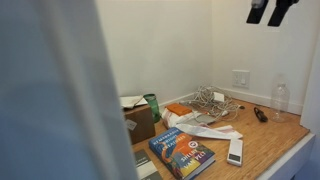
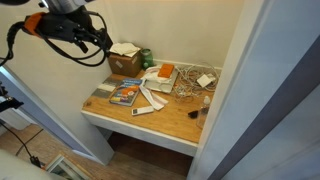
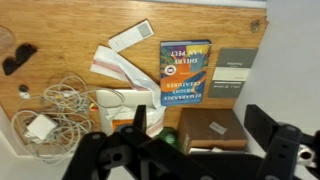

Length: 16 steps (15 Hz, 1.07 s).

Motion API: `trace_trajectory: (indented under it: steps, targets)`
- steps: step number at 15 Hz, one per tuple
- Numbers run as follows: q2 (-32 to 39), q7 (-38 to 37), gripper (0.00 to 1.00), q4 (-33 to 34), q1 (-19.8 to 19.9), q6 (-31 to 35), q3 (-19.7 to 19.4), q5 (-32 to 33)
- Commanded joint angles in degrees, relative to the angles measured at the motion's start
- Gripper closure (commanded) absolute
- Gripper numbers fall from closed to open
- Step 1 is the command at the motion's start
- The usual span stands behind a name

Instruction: Slide the book forward on the surface

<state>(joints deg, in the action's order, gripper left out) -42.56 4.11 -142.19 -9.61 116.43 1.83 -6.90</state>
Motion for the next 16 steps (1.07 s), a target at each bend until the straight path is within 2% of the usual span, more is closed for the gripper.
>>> trace_trajectory:
  steps: [1,5,10,16]
  targets:
    - [7.5,4.59,0.0,2.83,-4.52,4.78,0.96,-4.2]
    - [15.0,4.99,0.0,4.49,-6.21,10.27,2.77,-5.21]
    - [24.64,-0.62,0.0,7.97,-3.94,15.71,4.24,-4.38]
    - [38.68,-9.63,0.0,15.92,-0.98,20.61,7.12,0.94]
